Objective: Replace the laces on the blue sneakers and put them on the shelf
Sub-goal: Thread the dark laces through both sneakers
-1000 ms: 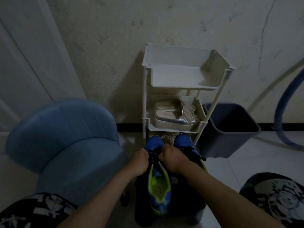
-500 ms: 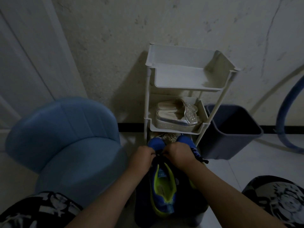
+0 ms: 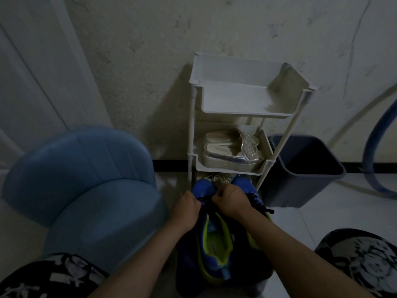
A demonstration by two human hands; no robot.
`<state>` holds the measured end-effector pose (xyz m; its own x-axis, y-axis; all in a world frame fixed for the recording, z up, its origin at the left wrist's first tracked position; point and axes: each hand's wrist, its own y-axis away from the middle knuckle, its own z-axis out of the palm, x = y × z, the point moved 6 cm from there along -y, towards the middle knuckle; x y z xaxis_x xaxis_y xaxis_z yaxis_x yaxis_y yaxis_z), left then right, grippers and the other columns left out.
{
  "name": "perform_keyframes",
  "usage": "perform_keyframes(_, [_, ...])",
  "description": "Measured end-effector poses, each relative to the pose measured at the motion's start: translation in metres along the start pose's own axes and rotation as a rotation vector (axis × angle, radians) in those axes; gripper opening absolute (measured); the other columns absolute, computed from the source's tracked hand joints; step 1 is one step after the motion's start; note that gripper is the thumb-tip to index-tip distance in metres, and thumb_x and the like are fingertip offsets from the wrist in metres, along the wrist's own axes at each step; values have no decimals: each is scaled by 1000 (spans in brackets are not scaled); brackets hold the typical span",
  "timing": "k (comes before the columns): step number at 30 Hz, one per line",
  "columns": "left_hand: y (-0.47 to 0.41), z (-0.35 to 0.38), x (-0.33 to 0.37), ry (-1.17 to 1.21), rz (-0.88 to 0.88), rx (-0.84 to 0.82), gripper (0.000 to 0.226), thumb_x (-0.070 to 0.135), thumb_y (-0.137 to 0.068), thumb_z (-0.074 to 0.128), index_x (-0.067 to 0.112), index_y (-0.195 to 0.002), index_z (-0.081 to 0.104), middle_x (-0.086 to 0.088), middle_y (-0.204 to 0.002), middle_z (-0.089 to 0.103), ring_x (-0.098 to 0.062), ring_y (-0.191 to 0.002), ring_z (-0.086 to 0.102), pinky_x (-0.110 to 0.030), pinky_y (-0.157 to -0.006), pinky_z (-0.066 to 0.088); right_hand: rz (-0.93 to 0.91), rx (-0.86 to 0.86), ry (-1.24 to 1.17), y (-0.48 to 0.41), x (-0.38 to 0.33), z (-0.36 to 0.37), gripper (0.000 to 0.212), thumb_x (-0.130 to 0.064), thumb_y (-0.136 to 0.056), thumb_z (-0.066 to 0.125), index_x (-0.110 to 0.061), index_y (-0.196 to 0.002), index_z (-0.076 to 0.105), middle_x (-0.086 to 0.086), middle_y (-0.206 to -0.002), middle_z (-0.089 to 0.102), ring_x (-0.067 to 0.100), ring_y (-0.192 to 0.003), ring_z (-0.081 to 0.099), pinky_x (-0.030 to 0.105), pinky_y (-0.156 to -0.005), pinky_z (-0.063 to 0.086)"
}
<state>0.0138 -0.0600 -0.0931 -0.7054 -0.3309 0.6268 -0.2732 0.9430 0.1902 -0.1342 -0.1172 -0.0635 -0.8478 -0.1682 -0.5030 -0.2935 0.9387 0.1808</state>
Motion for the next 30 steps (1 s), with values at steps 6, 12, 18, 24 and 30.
perform_keyframes(6, [-2, -12, 0, 63, 202, 84, 18, 11, -96, 49, 22, -97, 64, -4, -95, 65, -22, -86, 61, -31, -75, 47, -210, -3, 156, -7, -7, -5, 25, -26, -94, 52, -19, -111, 70, 7, -111, 71, 28, -102, 66, 33, -81, 51])
perform_keyframes(12, [-9, -9, 18, -389, 436, -2, 26, 11, -95, 51, 11, -112, 71, -12, -108, 62, -28, -99, 62, -38, -83, 49, -360, 43, 433, -8, -14, 4, 22, -30, -95, 52, -26, -105, 72, 0, -106, 72, 23, -94, 68, 30, -75, 50])
perform_keyframes(18, [3, -4, 40, -852, 534, -22, 22, 7, -94, 44, 9, -108, 61, -11, -114, 60, -32, -100, 64, -37, -69, 41, -431, 97, 540, -10, -21, 1, 17, -31, -95, 55, -23, -100, 69, 2, -101, 72, 25, -92, 68, 28, -65, 38])
perform_keyframes(24, [-6, -5, 31, -589, 488, -45, 23, 14, -94, 52, 9, -110, 67, -12, -112, 62, -31, -101, 63, -37, -78, 46, -224, 135, 289, -10, -8, -3, 22, -34, -91, 54, -23, -101, 70, 3, -100, 72, 26, -95, 67, 30, -71, 48])
perform_keyframes(30, [-11, -12, 23, -357, 564, 25, 19, 14, -90, 60, 13, -100, 76, -11, -100, 66, -29, -90, 65, -35, -74, 49, -164, 88, 216, -13, -6, -1, 18, -33, -88, 57, -22, -96, 70, 5, -99, 72, 27, -96, 67, 31, -74, 50])
